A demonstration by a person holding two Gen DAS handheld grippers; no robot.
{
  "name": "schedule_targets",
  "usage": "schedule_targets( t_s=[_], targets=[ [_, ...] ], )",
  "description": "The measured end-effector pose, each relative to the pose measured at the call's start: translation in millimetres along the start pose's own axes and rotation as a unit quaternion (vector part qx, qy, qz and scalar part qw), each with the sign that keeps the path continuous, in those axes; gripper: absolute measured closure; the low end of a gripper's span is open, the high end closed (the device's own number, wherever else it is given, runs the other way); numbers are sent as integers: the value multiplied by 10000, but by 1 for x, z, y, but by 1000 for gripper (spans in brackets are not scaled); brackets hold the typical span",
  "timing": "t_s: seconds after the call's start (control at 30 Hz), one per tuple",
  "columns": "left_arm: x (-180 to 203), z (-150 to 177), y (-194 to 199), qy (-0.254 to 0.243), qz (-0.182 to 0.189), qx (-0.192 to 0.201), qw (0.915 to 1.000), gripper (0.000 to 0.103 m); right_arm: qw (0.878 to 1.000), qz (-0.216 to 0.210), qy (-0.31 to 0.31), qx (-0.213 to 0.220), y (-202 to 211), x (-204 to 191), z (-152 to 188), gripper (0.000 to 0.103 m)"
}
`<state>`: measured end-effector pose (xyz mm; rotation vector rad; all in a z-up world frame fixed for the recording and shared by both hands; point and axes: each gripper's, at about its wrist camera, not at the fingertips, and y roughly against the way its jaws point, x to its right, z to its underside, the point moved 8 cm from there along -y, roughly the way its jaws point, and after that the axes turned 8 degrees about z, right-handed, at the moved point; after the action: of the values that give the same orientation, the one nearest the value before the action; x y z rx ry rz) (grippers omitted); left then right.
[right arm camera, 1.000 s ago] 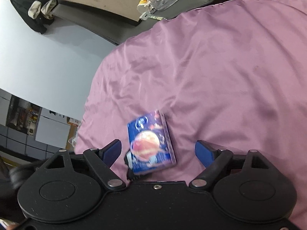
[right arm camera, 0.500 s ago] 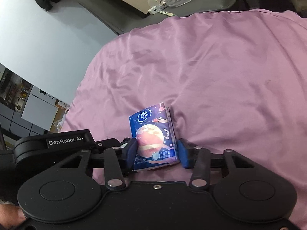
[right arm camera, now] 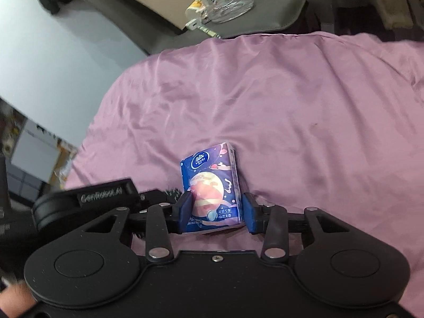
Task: Organize soft objects
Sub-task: 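Grasp the blue tissue pack with the right tool while the left tool grasps the black-and-white plush, then carry the tissue pack with the right tool while the left tool carries the black plush to the box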
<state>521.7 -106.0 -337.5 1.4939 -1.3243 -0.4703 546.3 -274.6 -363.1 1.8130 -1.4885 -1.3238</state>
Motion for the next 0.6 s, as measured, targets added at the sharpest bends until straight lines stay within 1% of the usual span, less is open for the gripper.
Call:
schedule_targets(
  t_s=[0.03,0.1,0.13,0.17,0.2,0.23,0.27,0.3,0.33,0.37,0.43,0.5,0.53,0.6],
  targets=[
    [1,1,-1,-14,17,-10,10000,46,10000,6,73,-37,0,-1,2,60],
    [3,1,0,-78,55,26,10000,52,10000,-19,70,-37,1,-2,3,56],
    [3,1,0,-46,102,28,9999,55,9999,-33,88,-40,0,-3,3,52],
    [2,1,0,-5,141,30,9999,62,9999,-32,131,-40,-2,-5,3,48],
    [2,1,1,27,186,21,9998,67,9998,-23,172,-44,-4,-7,4,45],
    [2,1,2,48,227,11,9997,69,9997,-18,247,-46,-5,-10,4,40],
    [2,1,3,66,260,2,9996,71,9994,-17,348,-46,-6,-14,5,32],
    [2,0,5,82,289,-3,9995,75,9988,4,495,-39,-7,-18,7,30],
    [1,-1,7,102,322,-3,9994,75,9978,52,662,-32,-8,-23,10,25],
    [0,-1,9,127,342,-1,9993,77,9963,138,848,-17,-8,-27,12,25],
    [-2,-4,14,147,353,44,9993,77,9930,316,1137,49,-8,-32,16,27],
    [-3,-5,20,147,385,73,9991,77,9886,609,1374,128,-7,-32,19,42],
    [-4,-5,24,142,398,85,9991,77,9863,768,1449,164,-5,-30,20,52],
    [-5,-3,32,156,427,97,9989,77,9882,704,1351,162,1,-27,20,52]
  ],
)
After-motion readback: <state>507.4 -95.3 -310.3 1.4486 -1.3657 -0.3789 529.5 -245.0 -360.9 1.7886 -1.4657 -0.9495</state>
